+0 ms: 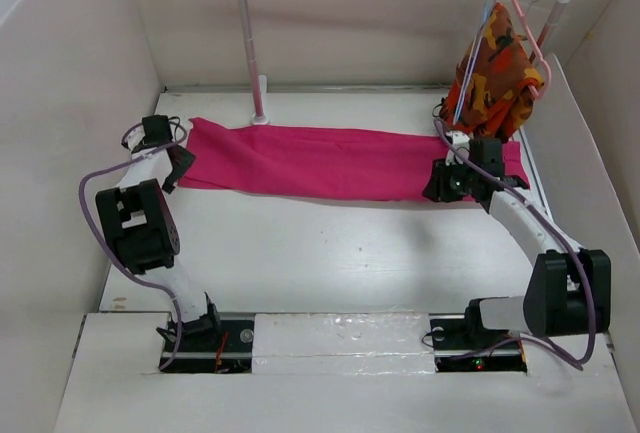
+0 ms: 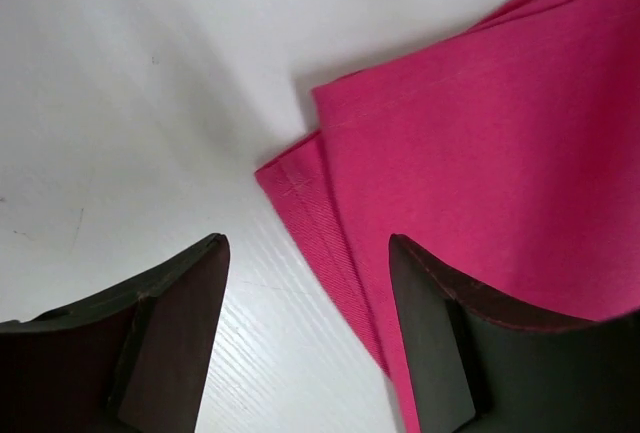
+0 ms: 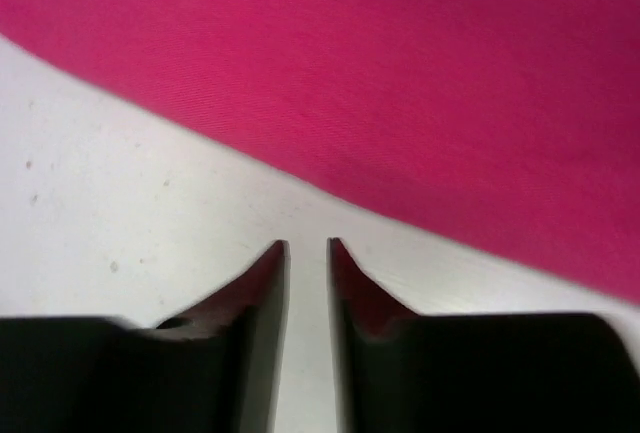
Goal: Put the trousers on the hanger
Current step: Fold the trousers at the center of the board.
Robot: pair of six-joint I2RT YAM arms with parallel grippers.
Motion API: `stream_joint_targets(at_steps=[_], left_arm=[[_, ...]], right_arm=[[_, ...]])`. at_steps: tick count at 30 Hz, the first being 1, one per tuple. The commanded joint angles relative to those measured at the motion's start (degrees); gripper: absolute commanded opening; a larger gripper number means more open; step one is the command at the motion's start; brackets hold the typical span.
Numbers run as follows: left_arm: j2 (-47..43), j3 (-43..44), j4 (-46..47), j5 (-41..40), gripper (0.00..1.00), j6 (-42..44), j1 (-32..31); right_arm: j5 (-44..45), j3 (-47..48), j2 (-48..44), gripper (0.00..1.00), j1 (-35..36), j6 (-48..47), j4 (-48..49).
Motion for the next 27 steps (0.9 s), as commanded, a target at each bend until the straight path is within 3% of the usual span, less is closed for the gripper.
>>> stream_joint_targets(at_steps=[1,2,4,10,14,19,21,26,27], left_arm=[[0.80,-2.91,3.87,5.31,0.62,-1.49,0.89],[2.38,-2.65,4.65,7.83,0.64,-1.06,0.89],[3.35,-0.82,4.31,8.47,0.64,-1.40,0.89],[9.15,0.60,5.63,11.11,0.64,-3.69,0.89],[10.65,0.43,5.98,9.89,0.57,-3.78,0.89],[11.18,1.57,5.37,8.13,0.26,-1.50,0.89],[11.71,2.45,4.67,7.69,0.02,-0.01,0.89],[11.71,4.56,2.12,5.14,0.00,1.93,0.89],[11.27,4.39,1.85,4.70,0.00,2.37,0.89]], right_arm=[[0.53,-1.67,-1.50,0.41,-2.95,0.77,-0.91],[0.53,-3.42,-1.93,0.53,-5.48,2.43,-1.00],[-0.08,-4.13,-2.55,0.59,-8.91,3.58,0.13],[-5.97,-10.64,-2.64,0.70,-23.85,12.17,7.50],[-3.27,-13.37,-2.74,0.71,-31.77,17.73,12.53],[-4.13,-14.25,4.73,0.73,-36.35,25.54,27.43],[-5.17,-13.29,10.15,0.73,-36.35,27.31,31.24],[-3.52,-9.42,19.32,0.65,-35.83,30.65,36.87],[-2.56,-8.89,20.20,0.42,-35.83,30.83,36.88]])
